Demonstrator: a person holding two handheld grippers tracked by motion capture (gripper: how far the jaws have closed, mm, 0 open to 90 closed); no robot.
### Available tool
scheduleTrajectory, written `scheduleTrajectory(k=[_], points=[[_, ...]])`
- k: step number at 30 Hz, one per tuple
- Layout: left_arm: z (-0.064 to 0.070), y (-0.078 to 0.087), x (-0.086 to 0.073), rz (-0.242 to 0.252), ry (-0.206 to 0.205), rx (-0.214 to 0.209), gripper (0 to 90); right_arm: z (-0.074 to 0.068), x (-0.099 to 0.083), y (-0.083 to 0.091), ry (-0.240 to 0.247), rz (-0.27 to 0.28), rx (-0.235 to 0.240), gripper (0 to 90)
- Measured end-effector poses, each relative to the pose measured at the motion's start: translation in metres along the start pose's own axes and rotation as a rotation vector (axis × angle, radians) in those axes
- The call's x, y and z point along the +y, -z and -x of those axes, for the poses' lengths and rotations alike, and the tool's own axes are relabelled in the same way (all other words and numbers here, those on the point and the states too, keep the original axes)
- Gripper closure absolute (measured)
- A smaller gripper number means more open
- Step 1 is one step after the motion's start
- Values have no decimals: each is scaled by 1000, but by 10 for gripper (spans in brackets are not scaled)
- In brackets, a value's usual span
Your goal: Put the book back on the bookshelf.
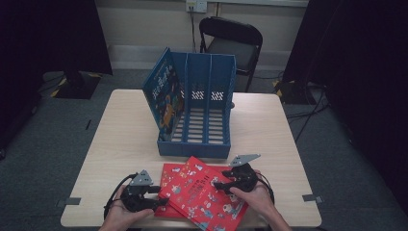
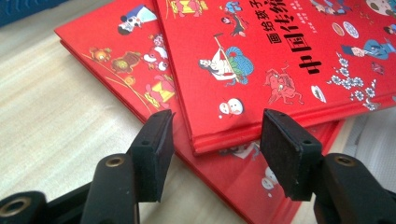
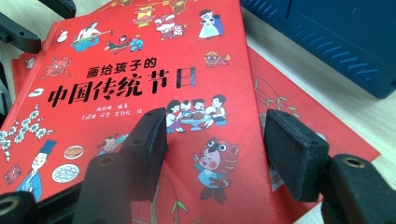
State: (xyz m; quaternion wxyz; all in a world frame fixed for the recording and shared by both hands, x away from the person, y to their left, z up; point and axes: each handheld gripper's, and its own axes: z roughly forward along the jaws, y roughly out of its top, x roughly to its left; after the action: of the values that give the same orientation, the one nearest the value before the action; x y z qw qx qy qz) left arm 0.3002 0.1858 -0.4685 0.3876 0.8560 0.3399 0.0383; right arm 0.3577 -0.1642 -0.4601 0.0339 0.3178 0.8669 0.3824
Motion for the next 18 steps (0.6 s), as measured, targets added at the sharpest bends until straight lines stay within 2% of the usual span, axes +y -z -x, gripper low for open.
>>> scheduleTrajectory(k=[7,10,18], points=[[-5,-4,5,16,1,12,461,-3,-4,5,-17,0,-26,389],[-6,-7,9,14,16,22,488,-6,-8,8,-21,1,-36,385],[-13,-14,19,7,22,49,443,-11,-20,18,-34,10,-51,377]])
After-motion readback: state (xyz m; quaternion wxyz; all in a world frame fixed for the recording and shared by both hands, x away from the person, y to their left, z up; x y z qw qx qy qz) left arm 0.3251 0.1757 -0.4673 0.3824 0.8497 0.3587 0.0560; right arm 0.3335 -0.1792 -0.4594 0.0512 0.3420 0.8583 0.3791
